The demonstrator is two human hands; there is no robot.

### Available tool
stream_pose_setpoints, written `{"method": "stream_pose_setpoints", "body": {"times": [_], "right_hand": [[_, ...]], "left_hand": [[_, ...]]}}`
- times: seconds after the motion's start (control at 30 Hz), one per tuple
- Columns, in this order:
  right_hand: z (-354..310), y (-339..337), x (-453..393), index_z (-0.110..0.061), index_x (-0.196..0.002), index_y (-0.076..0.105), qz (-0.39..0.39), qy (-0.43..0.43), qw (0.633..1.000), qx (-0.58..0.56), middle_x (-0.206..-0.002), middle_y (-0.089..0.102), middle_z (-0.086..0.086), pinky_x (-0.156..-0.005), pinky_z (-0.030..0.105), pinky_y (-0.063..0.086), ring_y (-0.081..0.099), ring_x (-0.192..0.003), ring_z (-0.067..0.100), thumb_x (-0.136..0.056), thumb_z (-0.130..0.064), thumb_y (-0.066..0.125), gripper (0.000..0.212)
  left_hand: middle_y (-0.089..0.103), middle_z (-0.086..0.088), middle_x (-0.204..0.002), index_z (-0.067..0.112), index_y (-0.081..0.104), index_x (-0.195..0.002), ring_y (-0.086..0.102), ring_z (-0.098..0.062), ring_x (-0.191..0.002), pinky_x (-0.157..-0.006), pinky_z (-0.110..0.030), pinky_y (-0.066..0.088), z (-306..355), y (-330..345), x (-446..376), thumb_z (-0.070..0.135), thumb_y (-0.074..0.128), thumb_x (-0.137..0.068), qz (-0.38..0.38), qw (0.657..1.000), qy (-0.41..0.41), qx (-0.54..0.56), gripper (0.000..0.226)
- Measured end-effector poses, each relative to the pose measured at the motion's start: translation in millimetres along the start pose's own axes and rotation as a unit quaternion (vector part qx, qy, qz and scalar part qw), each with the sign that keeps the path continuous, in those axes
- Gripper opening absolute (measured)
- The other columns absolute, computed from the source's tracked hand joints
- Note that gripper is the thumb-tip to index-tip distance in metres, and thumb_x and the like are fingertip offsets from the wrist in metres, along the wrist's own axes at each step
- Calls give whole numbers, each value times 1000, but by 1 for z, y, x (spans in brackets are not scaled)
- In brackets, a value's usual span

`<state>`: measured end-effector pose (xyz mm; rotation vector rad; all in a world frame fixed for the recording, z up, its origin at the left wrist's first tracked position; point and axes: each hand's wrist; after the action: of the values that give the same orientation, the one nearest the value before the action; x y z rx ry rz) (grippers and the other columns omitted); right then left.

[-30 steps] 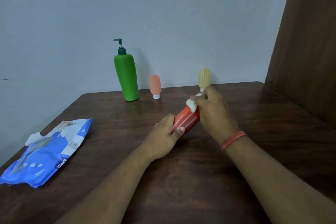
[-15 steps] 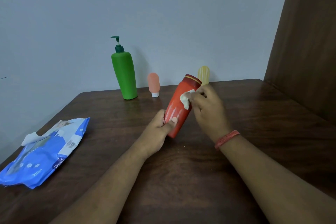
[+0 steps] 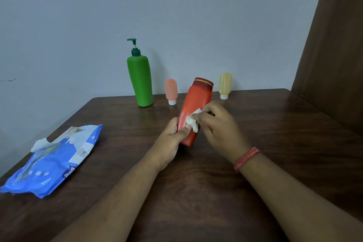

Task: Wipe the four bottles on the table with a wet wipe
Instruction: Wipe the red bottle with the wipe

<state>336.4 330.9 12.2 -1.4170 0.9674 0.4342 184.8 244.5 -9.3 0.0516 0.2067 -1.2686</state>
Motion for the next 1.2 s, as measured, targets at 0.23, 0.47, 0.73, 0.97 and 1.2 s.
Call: {"method": "stream_pose_setpoints", "body": {"times": [0.23, 0.47, 0.73, 0.97, 1.2], "right_hand": [[-1, 1, 1, -7, -97, 74, 35, 43, 997, -48, -90, 51, 3, -71, 31, 51, 54, -83, 17, -89, -1, 67, 12], [-5, 9, 0, -13, -110, 74, 80, 123, 985, -93, -95, 46, -10, -78, 25, 50, 52, -89, 8, -91, -4, 67, 22], [-8, 11, 0, -12, -108, 75, 89, 127, 983, -99, -92, 46, -8, -72, 13, 41, 47, -80, 1, -91, 0, 66, 23], [-12, 12, 3, -14, -108, 75, -3, 57, 993, -99, -93, 51, -4, -72, 23, 51, 54, -83, 8, -92, -8, 67, 19], [-11, 11, 4, -12, -102, 73, 18, 69, 990, -118, -98, 51, -9, -75, 18, 48, 57, -89, 7, -90, -5, 68, 15]], "left_hand": [[66, 2, -115, 28, 57, -118, 61, -20, -112, -104, -50, 50, 1, 2, 1, 44, 61, -90, -4, 1000, -5, -7, 33], [69, -1, -116, 24, 57, -125, 63, -27, -114, -103, -51, 50, -1, 0, 0, 42, 67, -90, 2, 996, -37, 77, 41], [71, -13, -111, 13, 48, -132, 71, -32, -91, -78, -43, 62, 5, 5, 2, 22, 55, -96, -40, 967, -47, 249, 38], [68, -15, -100, 10, 50, -139, 62, -22, -74, -62, -31, 50, 3, 3, -2, 58, 30, -98, -5, 966, -80, 248, 66], [64, -18, -111, 9, 45, -142, 62, -26, -84, -70, -36, 48, 1, 1, -1, 47, 38, -99, -27, 965, -85, 246, 57]]}}
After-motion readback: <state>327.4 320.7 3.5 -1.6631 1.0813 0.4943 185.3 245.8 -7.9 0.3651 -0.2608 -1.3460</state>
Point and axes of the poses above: each hand's wrist, its own x-axis away from the middle knuckle, its own y-axis out of the palm, z = x × y
